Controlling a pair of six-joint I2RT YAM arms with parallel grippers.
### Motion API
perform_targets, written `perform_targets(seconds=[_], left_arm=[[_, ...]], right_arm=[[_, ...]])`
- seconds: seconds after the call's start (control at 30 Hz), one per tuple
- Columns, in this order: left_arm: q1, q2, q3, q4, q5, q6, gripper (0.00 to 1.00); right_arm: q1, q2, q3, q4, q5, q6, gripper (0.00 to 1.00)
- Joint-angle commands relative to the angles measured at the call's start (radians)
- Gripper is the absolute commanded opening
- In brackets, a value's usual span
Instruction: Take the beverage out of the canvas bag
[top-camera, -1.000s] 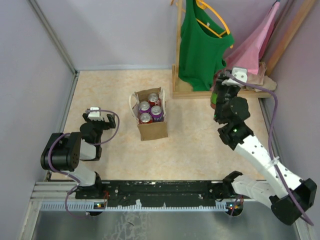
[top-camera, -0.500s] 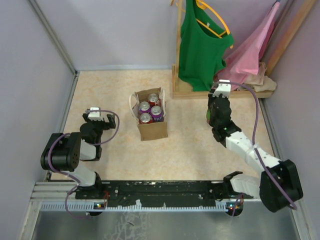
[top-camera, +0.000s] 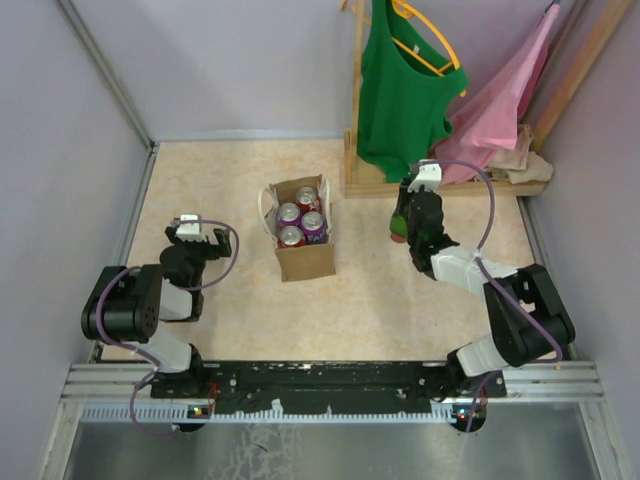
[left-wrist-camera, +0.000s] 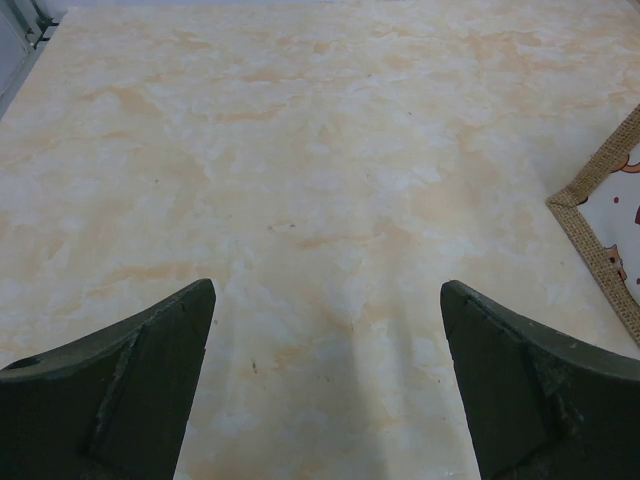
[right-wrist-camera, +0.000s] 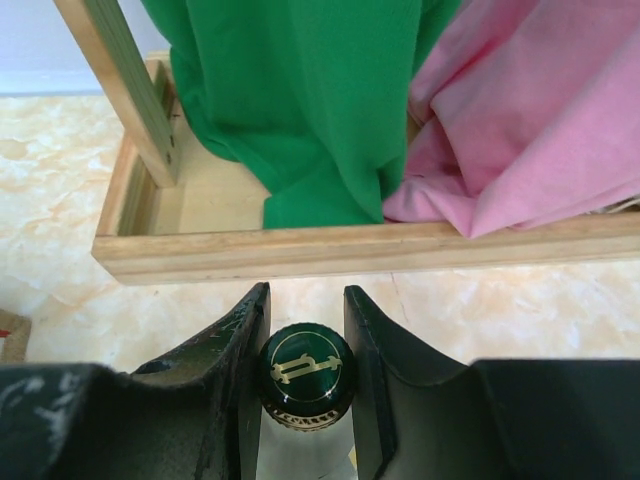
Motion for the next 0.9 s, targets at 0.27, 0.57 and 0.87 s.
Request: perform_targets(seconds=[0.27,0.57,0.87], left_arm=[[0.001,0.007,0.011,0.011,0.01,0.003,1.0],[0.001,0.008,0.01,0.01,0.012,0.003,1.0],[0.001,0.007,0.01,0.011,0.011,0.003,1.0]], right_arm=[[-0.005,-0.005,0.004,0.269,-0.052,0.027,0.36],[0.005,-0.038,0.016,0.208,-0.052,0.0,0.99],[0.2,-0.264,0.251,-0.054,0.051,-0.14,0.94]])
